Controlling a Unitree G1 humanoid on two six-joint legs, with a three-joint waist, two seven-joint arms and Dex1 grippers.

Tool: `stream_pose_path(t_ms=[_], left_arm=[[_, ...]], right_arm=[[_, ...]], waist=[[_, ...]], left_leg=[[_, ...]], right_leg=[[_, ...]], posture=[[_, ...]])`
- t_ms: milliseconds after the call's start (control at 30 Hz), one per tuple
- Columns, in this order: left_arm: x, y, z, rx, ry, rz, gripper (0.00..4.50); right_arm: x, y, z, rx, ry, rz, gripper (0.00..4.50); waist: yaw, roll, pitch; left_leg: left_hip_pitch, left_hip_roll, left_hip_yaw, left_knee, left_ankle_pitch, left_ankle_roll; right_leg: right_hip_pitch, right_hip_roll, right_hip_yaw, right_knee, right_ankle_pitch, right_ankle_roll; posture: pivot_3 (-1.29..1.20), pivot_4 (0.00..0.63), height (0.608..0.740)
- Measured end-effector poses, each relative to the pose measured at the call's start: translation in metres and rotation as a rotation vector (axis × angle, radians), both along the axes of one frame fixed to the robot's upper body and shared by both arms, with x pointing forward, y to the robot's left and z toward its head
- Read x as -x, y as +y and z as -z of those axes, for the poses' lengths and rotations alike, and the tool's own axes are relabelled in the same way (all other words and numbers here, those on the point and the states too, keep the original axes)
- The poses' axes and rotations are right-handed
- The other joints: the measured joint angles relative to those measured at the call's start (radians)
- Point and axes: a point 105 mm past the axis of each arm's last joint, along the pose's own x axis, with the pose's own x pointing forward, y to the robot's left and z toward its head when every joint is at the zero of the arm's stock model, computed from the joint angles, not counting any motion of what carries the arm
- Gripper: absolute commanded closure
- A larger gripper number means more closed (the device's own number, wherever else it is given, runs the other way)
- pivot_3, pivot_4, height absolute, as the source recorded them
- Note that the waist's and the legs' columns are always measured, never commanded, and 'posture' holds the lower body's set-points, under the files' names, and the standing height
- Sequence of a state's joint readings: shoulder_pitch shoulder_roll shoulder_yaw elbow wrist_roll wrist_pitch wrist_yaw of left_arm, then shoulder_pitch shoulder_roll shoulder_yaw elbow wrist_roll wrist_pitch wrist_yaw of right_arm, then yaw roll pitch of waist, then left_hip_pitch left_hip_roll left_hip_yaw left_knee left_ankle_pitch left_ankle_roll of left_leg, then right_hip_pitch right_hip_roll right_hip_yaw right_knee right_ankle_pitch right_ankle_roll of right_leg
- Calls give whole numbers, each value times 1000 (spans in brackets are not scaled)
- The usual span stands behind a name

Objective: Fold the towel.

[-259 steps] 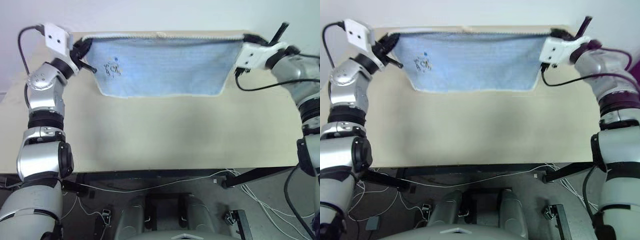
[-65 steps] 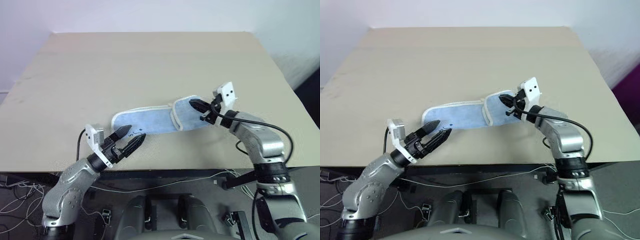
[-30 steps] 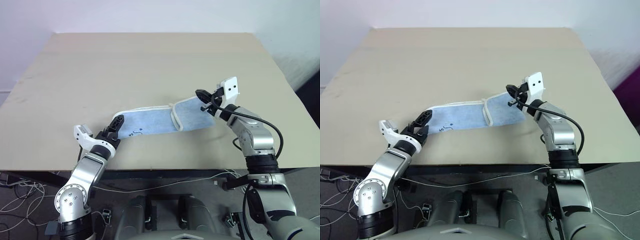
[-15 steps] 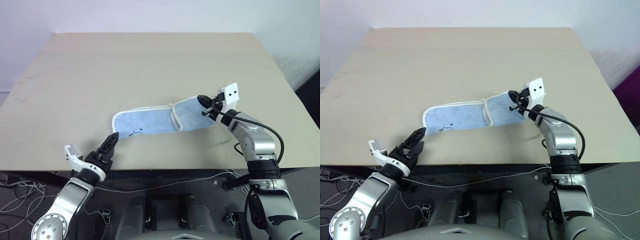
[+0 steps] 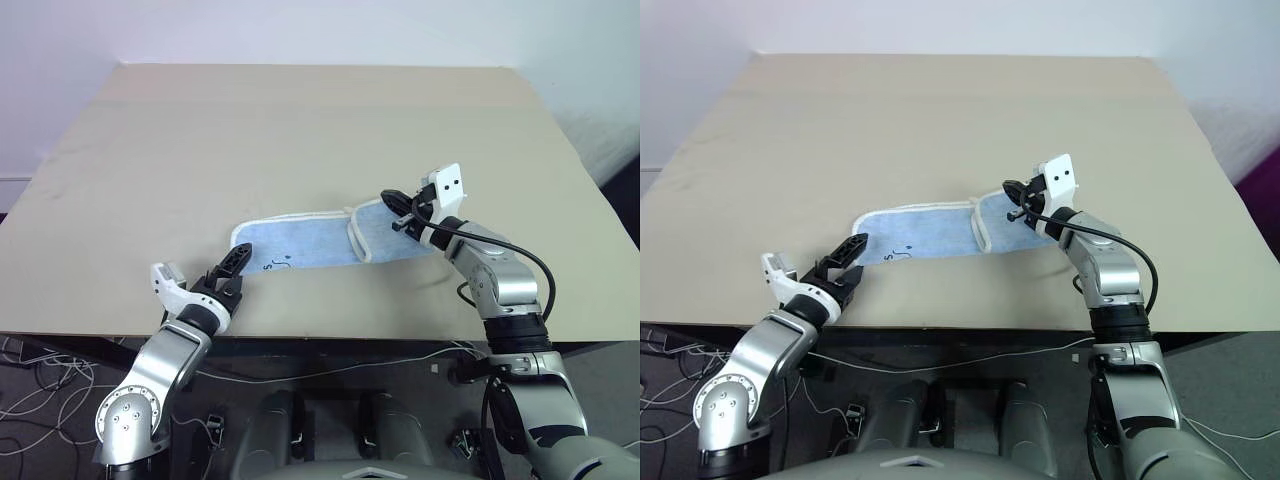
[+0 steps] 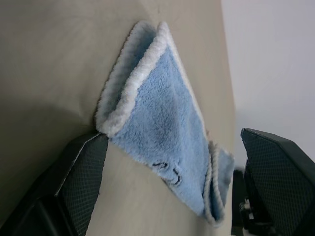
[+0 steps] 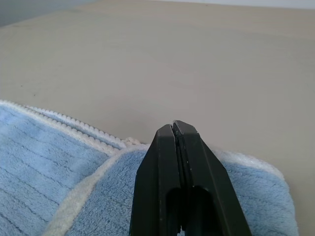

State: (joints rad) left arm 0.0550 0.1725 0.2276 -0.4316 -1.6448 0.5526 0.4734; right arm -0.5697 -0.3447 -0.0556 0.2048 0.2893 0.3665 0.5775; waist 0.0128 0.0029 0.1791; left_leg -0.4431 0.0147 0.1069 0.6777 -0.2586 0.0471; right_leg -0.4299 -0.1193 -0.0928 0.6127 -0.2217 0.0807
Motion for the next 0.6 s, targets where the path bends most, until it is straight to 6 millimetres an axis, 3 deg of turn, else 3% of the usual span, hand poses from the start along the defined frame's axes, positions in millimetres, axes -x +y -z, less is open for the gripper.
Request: stream_pose_path(t_ms=[400, 600], left_arm=[[-7, 2, 7, 21, 4, 2, 4474], [-8, 6, 2, 29, -27, -15, 4474]], right_arm=[[4, -9, 6, -4, 7, 41, 4500], [4, -10, 8, 1, 11, 44, 4500]], waist=[[-2, 0, 0], [-2, 0, 0]], left_leg=[[-1, 0, 0, 0, 0, 0], [-1, 1, 0, 0, 0, 0]], right_leg=[[-1, 1, 0, 0, 0, 0], [-1, 1, 0, 0, 0, 0]], posture=[[0, 150, 740], [0, 150, 740]])
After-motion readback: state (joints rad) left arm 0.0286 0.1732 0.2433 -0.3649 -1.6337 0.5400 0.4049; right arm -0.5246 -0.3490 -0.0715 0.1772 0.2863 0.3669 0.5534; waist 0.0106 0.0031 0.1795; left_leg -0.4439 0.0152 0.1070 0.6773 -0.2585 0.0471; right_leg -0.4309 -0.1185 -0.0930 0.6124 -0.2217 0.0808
